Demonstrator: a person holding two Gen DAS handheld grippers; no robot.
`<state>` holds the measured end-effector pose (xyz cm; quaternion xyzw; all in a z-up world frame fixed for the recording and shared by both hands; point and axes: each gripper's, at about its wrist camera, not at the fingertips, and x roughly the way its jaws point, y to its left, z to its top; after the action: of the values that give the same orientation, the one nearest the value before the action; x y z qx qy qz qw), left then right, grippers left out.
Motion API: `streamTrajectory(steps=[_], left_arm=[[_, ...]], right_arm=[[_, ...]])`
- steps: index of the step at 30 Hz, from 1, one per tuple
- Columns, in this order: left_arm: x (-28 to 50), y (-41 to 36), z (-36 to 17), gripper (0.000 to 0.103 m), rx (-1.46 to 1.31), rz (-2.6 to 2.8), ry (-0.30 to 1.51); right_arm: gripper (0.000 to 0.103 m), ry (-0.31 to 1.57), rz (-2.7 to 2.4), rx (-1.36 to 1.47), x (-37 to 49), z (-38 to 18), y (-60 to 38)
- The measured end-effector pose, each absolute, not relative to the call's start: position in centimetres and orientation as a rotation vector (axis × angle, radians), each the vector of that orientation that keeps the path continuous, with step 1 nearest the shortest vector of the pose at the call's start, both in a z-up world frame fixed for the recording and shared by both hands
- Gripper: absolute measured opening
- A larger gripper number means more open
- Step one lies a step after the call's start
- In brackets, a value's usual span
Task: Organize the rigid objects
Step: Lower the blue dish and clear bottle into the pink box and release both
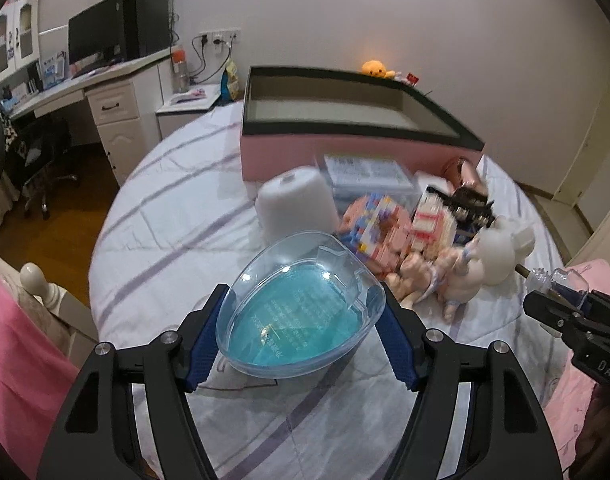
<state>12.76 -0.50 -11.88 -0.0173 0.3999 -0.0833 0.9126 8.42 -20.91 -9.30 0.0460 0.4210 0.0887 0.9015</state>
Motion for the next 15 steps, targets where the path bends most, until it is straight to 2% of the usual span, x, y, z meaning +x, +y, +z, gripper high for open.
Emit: streamTrajectory(steps=[9, 15], left_arm=[[16.9, 0.0, -6.7, 0.071, -0.058, -0.184, 0.727], [23.2, -1.3, -5.3, 0.071, -0.067, -0.189, 0.721]], right_arm=[[0.031, 0.734, 0.260, 0.062, 14.5, -3.3, -20.0], [0.031, 0.724, 0.254, 0.055, 21.7, -2.5, -20.2]])
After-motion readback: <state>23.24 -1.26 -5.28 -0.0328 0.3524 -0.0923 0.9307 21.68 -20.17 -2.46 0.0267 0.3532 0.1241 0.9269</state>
